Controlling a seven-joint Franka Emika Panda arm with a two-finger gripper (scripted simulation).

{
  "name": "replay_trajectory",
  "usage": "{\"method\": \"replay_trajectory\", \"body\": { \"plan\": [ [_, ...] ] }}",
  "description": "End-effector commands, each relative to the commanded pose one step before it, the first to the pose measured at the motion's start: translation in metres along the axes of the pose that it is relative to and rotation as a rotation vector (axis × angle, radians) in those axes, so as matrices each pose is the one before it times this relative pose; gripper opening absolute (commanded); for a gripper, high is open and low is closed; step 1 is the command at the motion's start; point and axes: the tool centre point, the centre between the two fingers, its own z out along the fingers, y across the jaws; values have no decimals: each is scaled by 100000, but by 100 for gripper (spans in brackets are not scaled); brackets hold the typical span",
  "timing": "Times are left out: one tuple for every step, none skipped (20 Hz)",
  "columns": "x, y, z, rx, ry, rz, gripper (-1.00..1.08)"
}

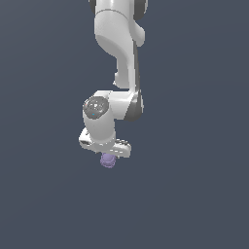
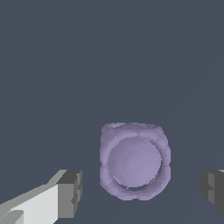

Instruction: Pick up the object and move it to a goal position.

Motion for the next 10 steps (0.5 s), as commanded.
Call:
{"method": "replay_trajectory", "body": {
  "plan": [
    [2,8,2,-2,2,15,100],
    [0,-1,39,0,0,0,100],
    [-1,-3,116,0,0,0,100],
    [-1,-6,193,0,0,0,100],
    [-2,-8,269,0,0,0,100],
    [-4,-10,345,0,0,0,100],
    [-3,33,407,10,19,66,100],
    [-10,-14,493,0,0,0,100],
    [-10,29,551,10,18,66,100],
    [-16,-17,614,0,0,0,100]
  ]
}}
